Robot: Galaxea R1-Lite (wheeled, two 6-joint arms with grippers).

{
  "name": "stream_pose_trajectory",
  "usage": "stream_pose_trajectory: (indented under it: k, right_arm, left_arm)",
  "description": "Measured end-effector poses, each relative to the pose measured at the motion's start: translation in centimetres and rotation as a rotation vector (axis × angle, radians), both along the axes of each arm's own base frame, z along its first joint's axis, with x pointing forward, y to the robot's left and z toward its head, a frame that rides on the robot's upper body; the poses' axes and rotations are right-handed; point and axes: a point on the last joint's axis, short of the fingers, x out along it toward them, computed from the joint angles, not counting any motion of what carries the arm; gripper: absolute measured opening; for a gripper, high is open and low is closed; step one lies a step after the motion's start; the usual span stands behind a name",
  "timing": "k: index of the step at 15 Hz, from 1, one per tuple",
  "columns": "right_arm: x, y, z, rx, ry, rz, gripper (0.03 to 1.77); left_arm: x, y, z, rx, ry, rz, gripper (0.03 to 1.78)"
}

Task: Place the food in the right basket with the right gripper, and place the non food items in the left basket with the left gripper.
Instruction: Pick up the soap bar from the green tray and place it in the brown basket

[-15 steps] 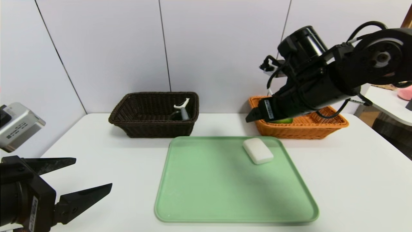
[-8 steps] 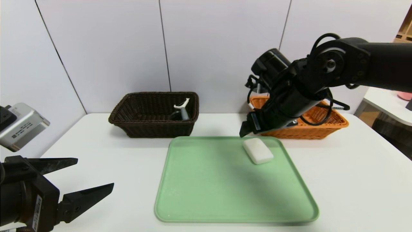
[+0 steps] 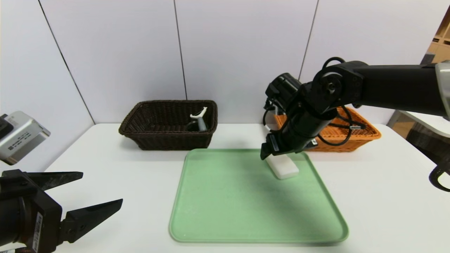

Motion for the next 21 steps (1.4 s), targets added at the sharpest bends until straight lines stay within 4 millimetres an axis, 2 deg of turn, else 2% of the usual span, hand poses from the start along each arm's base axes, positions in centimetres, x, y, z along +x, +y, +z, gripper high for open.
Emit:
stream_pose_trajectory:
  k: [21]
  right_arm:
    - [1.5, 0.0, -3.3, -0.017, 0.082, -0.036, 1.71]
  left_arm:
    - [0.5, -0.3, 0.2, -0.010, -0.015, 0.003, 1.69]
